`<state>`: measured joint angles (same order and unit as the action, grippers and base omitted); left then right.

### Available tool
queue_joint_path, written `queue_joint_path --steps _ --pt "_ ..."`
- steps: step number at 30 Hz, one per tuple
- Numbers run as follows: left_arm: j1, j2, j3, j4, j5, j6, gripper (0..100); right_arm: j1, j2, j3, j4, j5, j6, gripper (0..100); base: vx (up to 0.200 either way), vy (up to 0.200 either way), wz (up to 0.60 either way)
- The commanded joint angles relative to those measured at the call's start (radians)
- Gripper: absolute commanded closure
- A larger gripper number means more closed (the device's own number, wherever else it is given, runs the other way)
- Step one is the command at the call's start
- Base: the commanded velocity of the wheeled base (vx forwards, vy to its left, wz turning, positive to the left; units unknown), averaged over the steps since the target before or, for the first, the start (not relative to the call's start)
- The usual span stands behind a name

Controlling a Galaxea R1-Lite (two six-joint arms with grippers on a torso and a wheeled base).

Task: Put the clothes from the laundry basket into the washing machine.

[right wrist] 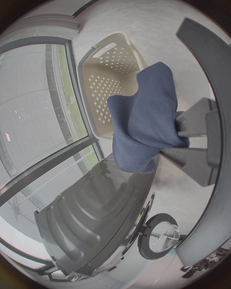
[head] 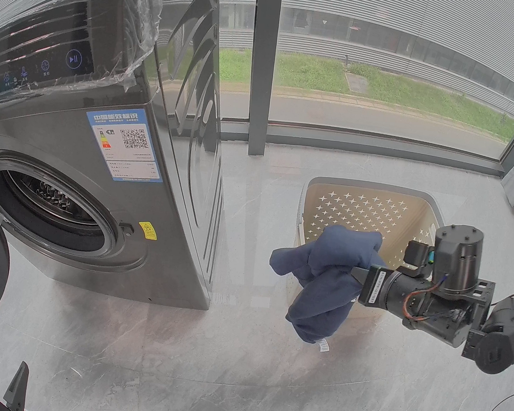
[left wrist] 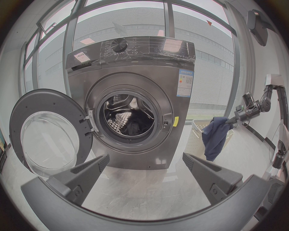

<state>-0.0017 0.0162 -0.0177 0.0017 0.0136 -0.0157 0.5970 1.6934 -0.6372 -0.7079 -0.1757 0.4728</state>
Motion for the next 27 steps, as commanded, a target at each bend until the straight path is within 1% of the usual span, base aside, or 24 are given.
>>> queue_joint_path --steps 1,3,4,5,8,9,10,12,14,17,22,23,24,25,26,27 --pt "0.000 -0.010 0.016 0.000 0.002 -0.001 0 0.020 -0.262 0.087 -0.012 0.050 -0.017 100 0.000 0.000 0.00" --pt "0.000 -0.010 0.016 0.000 0.002 -0.001 0 0.020 -0.305 0.111 -0.013 0.075 -0.017 100 0.000 0.000 0.00" --pt "0.000 -0.010 0.016 0.000 0.002 -0.001 0 0.020 -0.311 0.116 -0.013 0.078 -0.017 100 0.000 0.000 0.00" --pt "0.000 -0.012 0.016 0.000 -0.004 0.000 0 0.027 -0.339 0.122 -0.002 0.099 -0.026 100 0.000 0.000 0.00" --pt "0.000 -0.012 0.016 -0.002 -0.004 0.002 0 0.061 -0.360 0.125 -0.012 0.101 -0.074 100 0.000 0.000 0.00" --pt "0.000 -0.010 0.016 -0.002 -0.011 0.007 0 0.072 -0.377 0.122 -0.013 0.102 -0.089 100 0.000 0.000 0.00" --pt "0.000 -0.012 0.016 -0.002 -0.011 0.008 0 0.076 -0.388 0.122 -0.013 0.107 -0.097 100 0.000 0.000 0.00" --pt "0.000 -0.010 0.016 -0.002 -0.011 0.008 0 0.081 -0.402 0.122 -0.013 0.111 -0.098 100 0.000 0.000 0.00" --pt "0.000 -0.010 0.016 -0.002 -0.011 0.007 0 0.102 -0.428 0.119 -0.013 0.113 -0.100 100 0.000 0.000 0.00" --pt "0.000 -0.012 0.016 -0.002 -0.011 0.007 0 0.124 -0.446 0.123 -0.013 0.131 -0.103 100 0.000 0.000 0.00" --pt "0.000 -0.010 0.016 -0.002 -0.011 0.007 0 0.129 -0.452 0.120 -0.016 0.150 -0.129 100 0.000 0.000 0.00" --pt "0.000 -0.012 0.016 -0.002 -0.011 0.007 0 0.130 -0.452 0.122 -0.027 0.163 -0.135 100 0.000 0.000 0.00" --pt "0.000 -0.012 0.016 -0.002 -0.011 0.007 0 0.130 -0.452 0.123 -0.032 0.167 -0.135 100 0.000 0.000 0.00" --pt "0.000 -0.012 0.016 -0.002 -0.011 0.007 0 0.136 -0.454 0.129 -0.061 0.186 -0.143 100 0.000 0.000 0.00" --pt "0.000 -0.012 0.016 -0.002 -0.011 0.007 0 0.136 -0.454 0.131 -0.064 0.190 -0.144 100 0.000 0.000 0.00" --pt "0.000 -0.010 0.016 -0.002 -0.011 0.007 0 0.145 -0.454 0.145 -0.101 0.205 -0.157 100 0.000 0.000 0.00"
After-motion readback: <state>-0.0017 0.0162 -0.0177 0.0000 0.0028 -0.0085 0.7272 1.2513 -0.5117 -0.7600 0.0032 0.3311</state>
